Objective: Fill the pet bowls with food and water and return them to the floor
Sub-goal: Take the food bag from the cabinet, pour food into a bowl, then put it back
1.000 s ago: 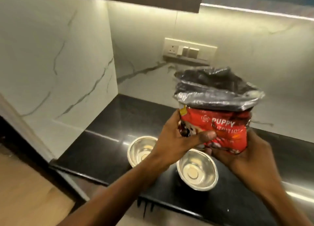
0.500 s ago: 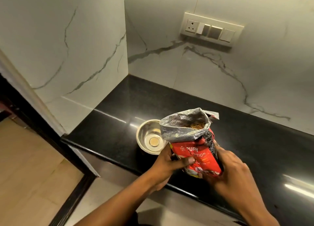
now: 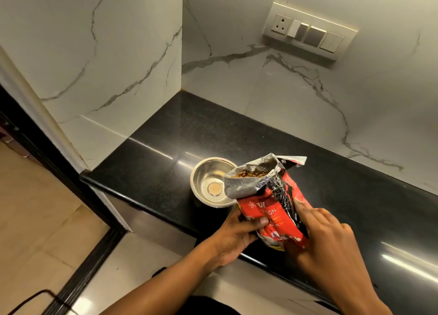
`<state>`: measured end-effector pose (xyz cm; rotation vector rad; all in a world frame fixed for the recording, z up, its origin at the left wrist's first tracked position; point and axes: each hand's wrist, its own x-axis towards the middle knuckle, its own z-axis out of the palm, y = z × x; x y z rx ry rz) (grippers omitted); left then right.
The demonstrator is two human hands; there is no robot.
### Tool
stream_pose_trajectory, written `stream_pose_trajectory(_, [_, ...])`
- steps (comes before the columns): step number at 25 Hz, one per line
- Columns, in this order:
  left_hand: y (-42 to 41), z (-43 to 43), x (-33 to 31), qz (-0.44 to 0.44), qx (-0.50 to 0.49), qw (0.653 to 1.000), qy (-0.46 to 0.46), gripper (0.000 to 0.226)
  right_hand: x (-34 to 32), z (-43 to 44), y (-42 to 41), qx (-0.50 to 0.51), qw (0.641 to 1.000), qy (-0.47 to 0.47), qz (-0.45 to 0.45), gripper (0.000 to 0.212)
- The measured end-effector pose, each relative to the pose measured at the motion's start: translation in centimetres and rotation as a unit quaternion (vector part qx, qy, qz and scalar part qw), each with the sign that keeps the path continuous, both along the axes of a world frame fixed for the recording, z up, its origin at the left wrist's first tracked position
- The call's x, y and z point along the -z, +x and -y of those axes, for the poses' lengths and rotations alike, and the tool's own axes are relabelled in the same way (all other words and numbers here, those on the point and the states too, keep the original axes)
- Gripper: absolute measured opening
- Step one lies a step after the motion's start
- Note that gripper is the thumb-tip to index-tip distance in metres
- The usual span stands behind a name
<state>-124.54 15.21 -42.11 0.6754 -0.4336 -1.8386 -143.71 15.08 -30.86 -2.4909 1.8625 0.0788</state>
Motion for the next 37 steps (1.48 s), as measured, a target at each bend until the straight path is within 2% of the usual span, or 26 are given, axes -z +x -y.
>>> stream_pose_trajectory(4, [-0.2,-0.4,-0.2,-0.029,0.001,0.999,0.021,0.057,-0.9,0.1,0.9,-0.006,1.0,0.009,-0.028,0.1])
stream_pose_trajectory(11, [0.0,-0.4,-0.1,-0.03,-0.008,0.999,0.043,0.068,-1.9,0.2,1.9,-0.016,1.0,0.008,-0.022,0.096])
stream_pose_trajectory(17, [0.1,-0.2,-0.4,-0.023,-0.007,0.998,0.052,0.064,-2.3,1.0,2.2,-0.028,1.0,-0.002,-0.014,0.091])
stream_pose_trajectory(22, [0.0,-0.5,-0.1,-0.02,-0.005,0.999,0.046,0.09,-2.3,0.9,2.2,-0.031,0.999,-0.011,-0.017,0.091])
stream_pose_trajectory(37, [-0.1,-0.8,-0.4,-0.016,-0.001,0.999,0.036,0.094,-2.6,0.3,1.9,-0.027,0.999,-0.022,-0.023,0.094])
